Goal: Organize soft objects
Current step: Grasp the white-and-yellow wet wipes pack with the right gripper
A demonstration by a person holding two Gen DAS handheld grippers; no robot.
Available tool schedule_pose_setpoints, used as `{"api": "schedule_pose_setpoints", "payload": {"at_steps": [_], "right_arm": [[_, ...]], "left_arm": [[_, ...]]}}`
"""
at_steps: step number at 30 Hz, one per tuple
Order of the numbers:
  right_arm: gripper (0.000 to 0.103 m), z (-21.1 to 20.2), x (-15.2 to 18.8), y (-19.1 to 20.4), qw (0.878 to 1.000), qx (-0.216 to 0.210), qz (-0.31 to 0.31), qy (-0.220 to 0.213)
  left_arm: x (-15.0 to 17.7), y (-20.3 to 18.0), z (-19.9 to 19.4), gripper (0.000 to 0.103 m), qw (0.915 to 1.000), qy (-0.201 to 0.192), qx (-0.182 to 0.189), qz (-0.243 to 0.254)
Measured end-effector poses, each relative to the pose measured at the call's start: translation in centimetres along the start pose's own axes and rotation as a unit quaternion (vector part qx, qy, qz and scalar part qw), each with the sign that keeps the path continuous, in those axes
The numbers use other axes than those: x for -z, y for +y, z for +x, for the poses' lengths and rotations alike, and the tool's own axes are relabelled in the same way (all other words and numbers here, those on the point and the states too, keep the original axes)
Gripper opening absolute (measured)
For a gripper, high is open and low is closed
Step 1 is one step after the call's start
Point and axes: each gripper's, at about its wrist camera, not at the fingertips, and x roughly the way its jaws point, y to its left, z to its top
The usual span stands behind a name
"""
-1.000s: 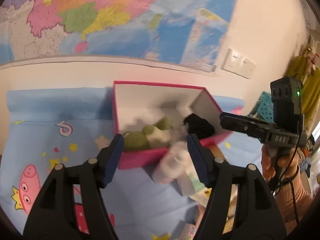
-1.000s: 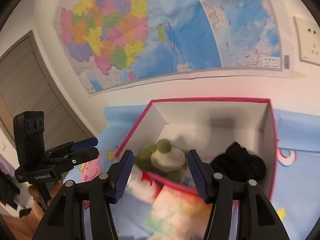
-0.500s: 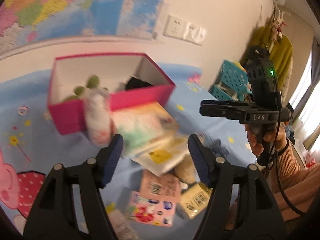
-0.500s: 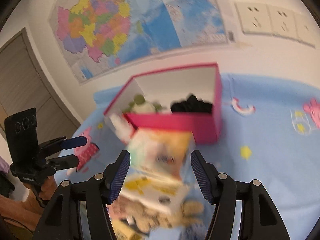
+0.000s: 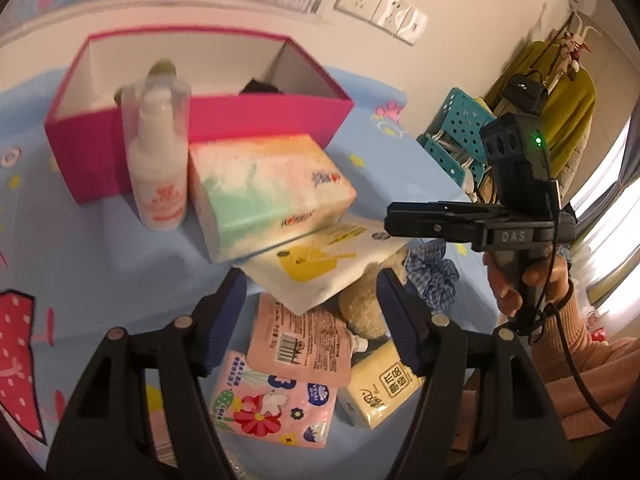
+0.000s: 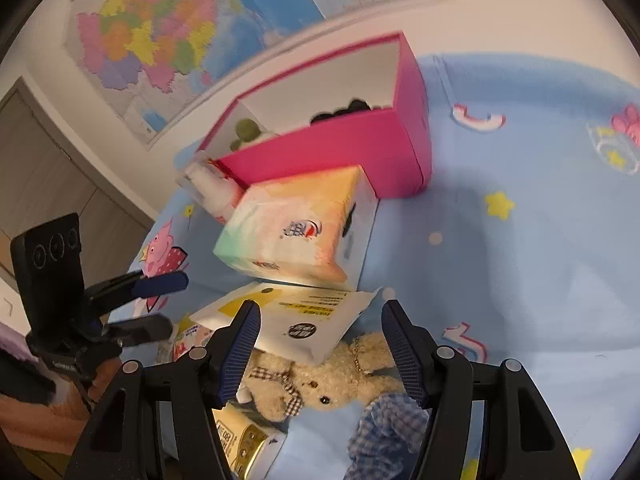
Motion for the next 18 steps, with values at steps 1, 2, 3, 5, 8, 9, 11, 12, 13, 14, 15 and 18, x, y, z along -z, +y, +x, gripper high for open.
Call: {"api": "schedule_pose_setpoints", "payload": {"at_steps": [1, 2, 3, 5, 8, 9, 11, 12, 13, 14, 15, 18], "right_arm": [[0.064, 0.4, 0.0, -0.2, 1.000, -0.003, 0.004, 0.005], [0.064, 0.7, 0.1, -0.4, 1.000, -0.005, 0.008, 0.011], [0.064, 1.2, 0.1, -0.6, 1.000, -0.009, 0.012, 0.020], [0.064, 1.5, 0.4, -0.8, 0.999, -0.021, 0.019, 0.027], [0.061, 1.5, 0.5, -1.1, 0.999, -0.027, 0.019, 0.022], [0.059, 1.4, 0.5, -1.3, 0.999, -0.033, 0.022, 0.022], [0.048, 1.3, 0.6, -1.3, 0.998, -0.051, 0.024, 0.023], [0.047, 1.3, 0.7, -1.3, 0.998, -0.052, 0.024, 0.023], [0.046, 1.2, 0.7, -1.3, 0.998, -0.052, 0.023, 0.022], [0.044, 1.1, 0.7, -1.2, 0.998, -0.052, 0.022, 0.021], [0.044, 1.1, 0.8, -1.2, 0.998, -0.052, 0.022, 0.021], [0.041, 0.8, 0.8, -1.5, 0.998, -0.055, 0.033, 0.022]], "left_arm": [[0.0, 0.2, 0.3, 0.069, 1.0000, 0.007, 0.005, -0.002], [0.1, 0.4, 0.6, 0.069, 0.9998, 0.013, 0.010, -0.006], [0.1, 0.7, 0.9, 0.069, 0.9996, 0.020, 0.014, -0.011], [0.3, 1.1, 1.8, 0.069, 0.9988, 0.039, 0.023, -0.021], [0.5, 1.5, 2.7, 0.069, 0.9971, 0.056, 0.040, -0.032], [0.6, 1.6, 2.9, 0.069, 0.9966, 0.060, 0.046, -0.035], [0.7, 1.8, 3.2, 0.069, 0.9960, 0.064, 0.049, -0.040], [0.7, 1.8, 3.4, 0.069, 0.9956, 0.066, 0.050, -0.043], [0.7, 1.9, 3.4, 0.069, 0.9955, 0.067, 0.051, -0.044], [0.7, 1.9, 3.5, 0.068, 0.9953, 0.067, 0.053, -0.045], [0.7, 1.9, 3.5, 0.068, 0.9952, 0.066, 0.055, -0.047], [0.6, 1.8, 3.5, 0.068, 0.9951, 0.067, 0.058, -0.045]]}}
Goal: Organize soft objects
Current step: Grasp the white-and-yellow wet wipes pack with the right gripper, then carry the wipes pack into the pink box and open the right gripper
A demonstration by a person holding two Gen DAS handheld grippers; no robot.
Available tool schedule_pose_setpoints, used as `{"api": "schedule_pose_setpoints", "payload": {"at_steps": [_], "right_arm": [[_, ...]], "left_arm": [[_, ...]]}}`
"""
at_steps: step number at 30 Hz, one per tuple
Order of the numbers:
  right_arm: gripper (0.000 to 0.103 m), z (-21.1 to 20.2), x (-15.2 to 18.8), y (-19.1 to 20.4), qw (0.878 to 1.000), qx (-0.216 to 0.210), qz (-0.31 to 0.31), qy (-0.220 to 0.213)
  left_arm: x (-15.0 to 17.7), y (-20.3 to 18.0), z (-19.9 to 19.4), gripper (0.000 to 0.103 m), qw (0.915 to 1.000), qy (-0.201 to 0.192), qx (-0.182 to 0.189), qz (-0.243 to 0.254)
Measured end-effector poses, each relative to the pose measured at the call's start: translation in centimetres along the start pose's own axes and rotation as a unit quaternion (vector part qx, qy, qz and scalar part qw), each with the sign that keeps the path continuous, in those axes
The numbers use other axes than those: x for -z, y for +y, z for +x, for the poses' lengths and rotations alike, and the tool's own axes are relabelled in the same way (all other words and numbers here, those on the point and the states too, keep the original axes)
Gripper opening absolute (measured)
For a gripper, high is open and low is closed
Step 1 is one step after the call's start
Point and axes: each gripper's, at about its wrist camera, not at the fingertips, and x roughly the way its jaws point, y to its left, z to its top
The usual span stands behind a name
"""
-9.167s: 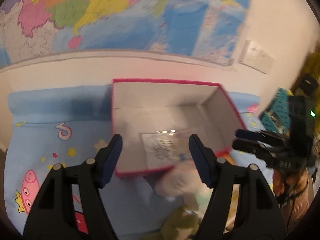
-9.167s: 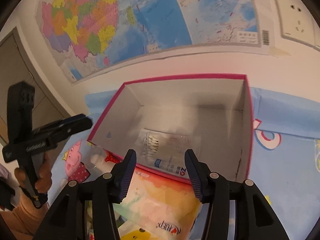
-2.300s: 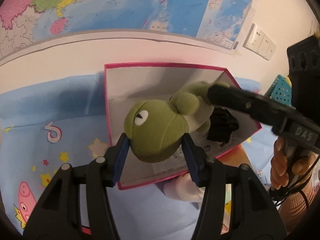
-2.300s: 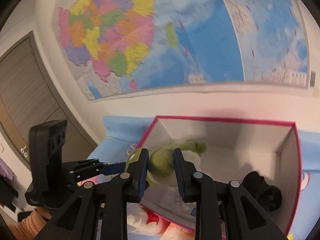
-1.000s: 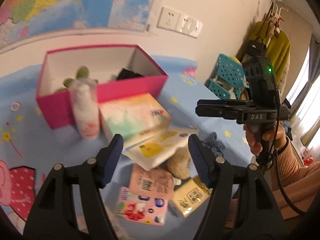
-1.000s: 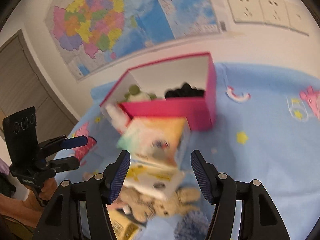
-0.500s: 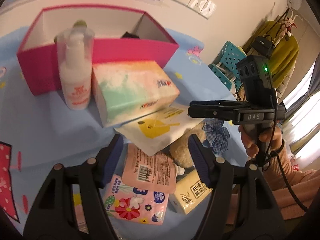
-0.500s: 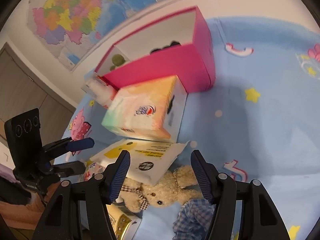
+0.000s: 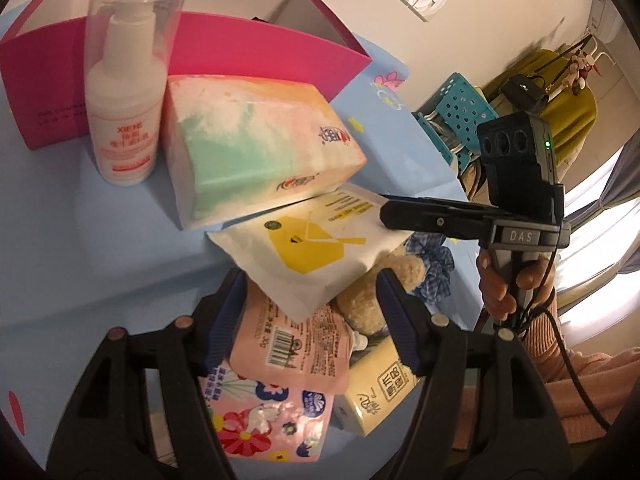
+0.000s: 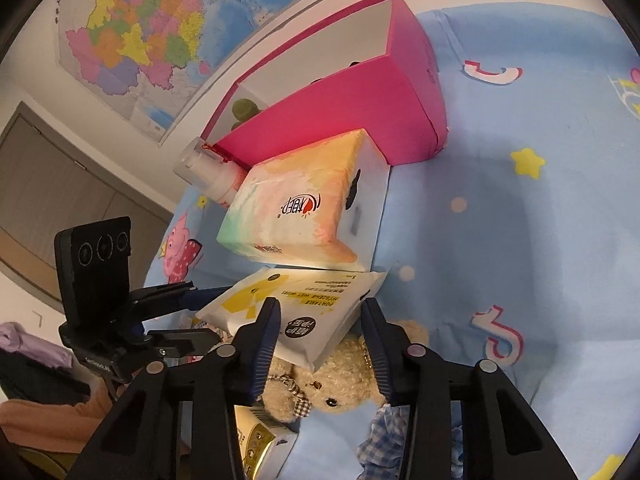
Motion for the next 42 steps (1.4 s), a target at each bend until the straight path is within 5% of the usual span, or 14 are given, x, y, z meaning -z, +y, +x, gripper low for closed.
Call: {"api": "schedule_pose_setpoints", "payload": {"at_steps": [8, 13, 17, 23, 42], "right_arm": [[0.050, 0.6, -0.3, -0.7, 0.999, -0.007, 0.030, 0.022], [0.047, 1.4, -0.3, -0.6, 0.999, -0.027, 0.029, 0.031], [0.030, 0.5, 0.3, -0.8, 0.999, -0.030, 0.032, 0.011], [0.018, -2.4, 1.1, -0.2, 0.999, -0.038, 0.018, -0.029], [0.015, -7.3, -4.0, 3.7, 0.989, -0.030, -0.045, -0.139]], "left_arm": [[-0.2, 0.1, 0.2, 0.068, 0.9999, 0.012, -0.003, -0.001], [-0.3, 0.0, 0.4, 0.051, 0.9998, 0.018, -0.009, 0.000], [0.0, -0.5, 0.3, 0.048, 0.9996, 0.025, -0.012, 0.008], [0.1, -2.4, -0.5, 0.048, 0.9989, 0.017, -0.022, 0.037], [-6.7, -5.1, -5.2, 0.048, 0.9921, -0.073, -0.059, 0.083]]}}
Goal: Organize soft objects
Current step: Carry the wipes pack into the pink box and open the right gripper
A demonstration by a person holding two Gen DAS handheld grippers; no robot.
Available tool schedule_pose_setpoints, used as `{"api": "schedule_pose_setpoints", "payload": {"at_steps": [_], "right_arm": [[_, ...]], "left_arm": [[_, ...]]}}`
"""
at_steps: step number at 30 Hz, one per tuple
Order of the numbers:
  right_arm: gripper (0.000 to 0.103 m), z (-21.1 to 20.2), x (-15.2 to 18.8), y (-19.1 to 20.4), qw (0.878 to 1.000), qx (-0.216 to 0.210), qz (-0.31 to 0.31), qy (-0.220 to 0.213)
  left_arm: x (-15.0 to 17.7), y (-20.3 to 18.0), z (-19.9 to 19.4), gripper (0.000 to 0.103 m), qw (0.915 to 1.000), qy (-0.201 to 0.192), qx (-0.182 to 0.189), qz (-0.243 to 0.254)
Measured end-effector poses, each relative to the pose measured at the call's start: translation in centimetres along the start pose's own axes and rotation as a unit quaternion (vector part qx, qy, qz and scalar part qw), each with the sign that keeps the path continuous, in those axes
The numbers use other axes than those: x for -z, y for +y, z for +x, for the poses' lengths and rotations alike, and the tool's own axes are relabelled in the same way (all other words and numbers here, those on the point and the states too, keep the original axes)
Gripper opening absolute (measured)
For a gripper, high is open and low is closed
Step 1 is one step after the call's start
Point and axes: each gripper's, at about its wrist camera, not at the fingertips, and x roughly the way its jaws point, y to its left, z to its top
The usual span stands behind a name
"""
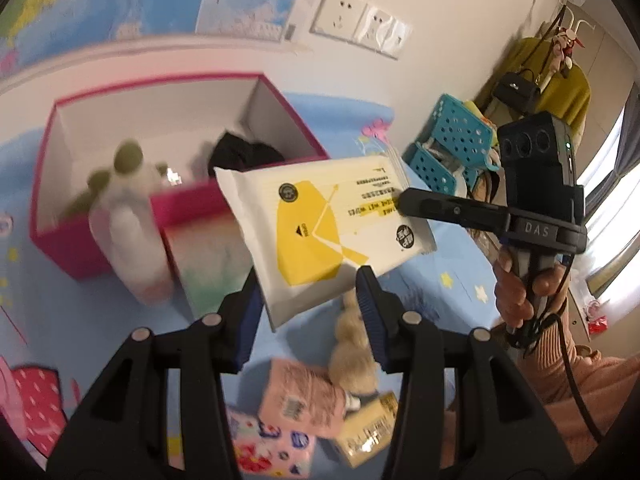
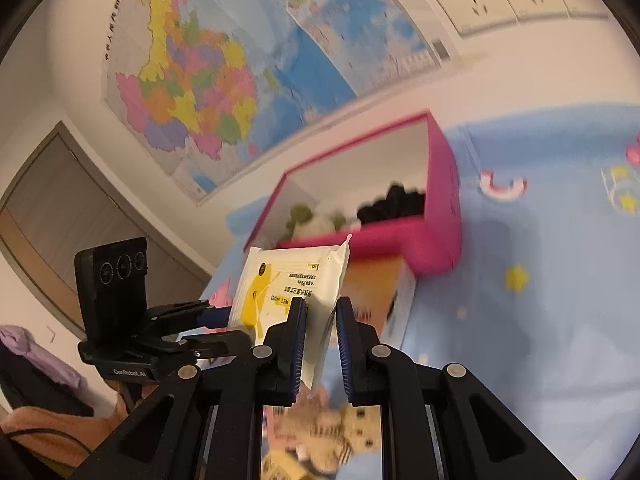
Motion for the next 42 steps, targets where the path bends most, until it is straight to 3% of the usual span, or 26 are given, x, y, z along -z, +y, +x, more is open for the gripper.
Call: {"api": "schedule_pose_setpoints", "payload": {"at_steps": [7, 19, 42], "right_arm": [[0.015, 0.7, -3.5, 0.1, 1.000, 0.009, -0.021, -0.021], [0.015, 3.6, -7.2, -1.1, 0.999, 0.019, -0.020, -0.023], [0.015, 8.0, -8.6, -3.7, 0.999, 0.051, 0.000, 0.014]], "left_arm": [[-3.5, 1.1, 0.2, 0.048, 0.9998, -0.014, -0.014, -0.005], [-6.6, 3.7, 2.9, 0.048, 0.9990, 0.003, -0.031, -0.033], [-8.2, 6.8, 7.4, 0.048, 0.9948, 0.054, -0.055, -0.067]]}}
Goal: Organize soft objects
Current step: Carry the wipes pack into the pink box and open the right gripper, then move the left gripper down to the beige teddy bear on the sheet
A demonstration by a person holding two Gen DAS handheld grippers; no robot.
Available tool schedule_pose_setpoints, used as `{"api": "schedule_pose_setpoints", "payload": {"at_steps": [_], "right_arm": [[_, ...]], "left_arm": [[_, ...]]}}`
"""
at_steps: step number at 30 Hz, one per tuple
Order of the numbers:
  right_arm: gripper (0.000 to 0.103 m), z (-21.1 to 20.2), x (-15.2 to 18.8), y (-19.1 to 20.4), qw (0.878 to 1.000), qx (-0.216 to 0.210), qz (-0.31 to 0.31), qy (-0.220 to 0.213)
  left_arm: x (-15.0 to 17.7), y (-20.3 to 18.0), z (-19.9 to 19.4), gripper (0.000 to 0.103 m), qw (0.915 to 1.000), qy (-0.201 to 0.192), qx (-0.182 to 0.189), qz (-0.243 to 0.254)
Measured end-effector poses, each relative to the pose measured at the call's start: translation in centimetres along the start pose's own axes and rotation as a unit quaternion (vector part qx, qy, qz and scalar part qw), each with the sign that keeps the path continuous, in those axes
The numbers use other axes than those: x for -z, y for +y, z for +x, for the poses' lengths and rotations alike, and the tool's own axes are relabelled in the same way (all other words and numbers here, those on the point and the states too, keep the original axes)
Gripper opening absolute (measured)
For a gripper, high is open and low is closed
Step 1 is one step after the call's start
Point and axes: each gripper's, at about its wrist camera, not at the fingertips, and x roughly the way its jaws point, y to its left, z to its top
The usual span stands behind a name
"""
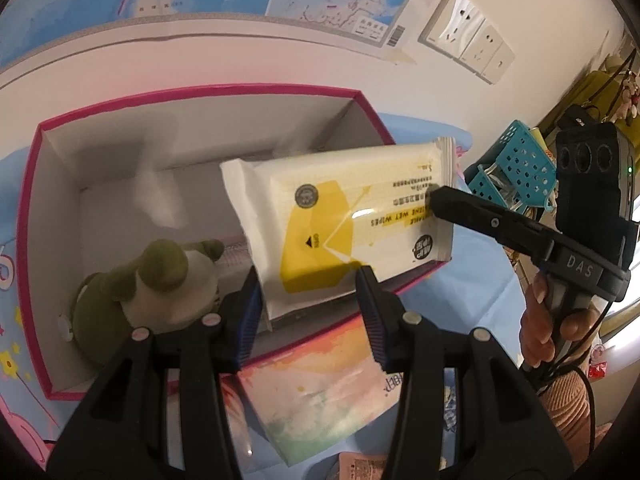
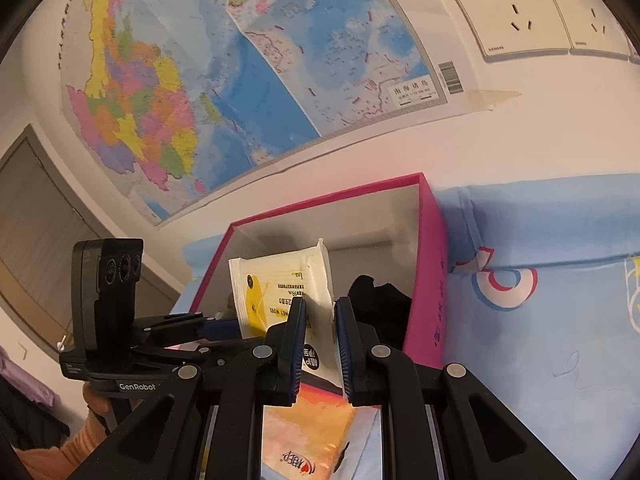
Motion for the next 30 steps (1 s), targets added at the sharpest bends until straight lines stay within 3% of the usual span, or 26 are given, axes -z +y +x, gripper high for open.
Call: {"api": "schedule_pose_setpoints", "payload": {"at_steps": [5, 7, 18, 30], "right_arm": [[0.018, 0.5, -0.2, 0.1, 0.999, 0.032, -0.008, 0.003], [0.027, 0.5, -0.2, 0.1, 0.999, 0.049, -0.007, -0.003], [0.034, -1.1, 0.9, 1.3, 0.998, 0.054, -0.032, -0.016], [0.050, -4.9, 4.3, 2.3, 0.998, 0.032, -0.045, -0.030]], "left_arm": [[-0.6, 0.3, 0.9, 0.048, 0.9998, 0.006, -0.015, -0.008], [-0.8, 0.6, 1.2, 0.048, 0.9997, 0.004, -0.017, -0.015], [0.3, -1.0, -1.0, 0.049, 0.9987, -0.039, -0.022, 0.023], [5.0, -3.6, -6.4, 0.051, 0.9927, -0.088, 0.028, 0.078]]}}
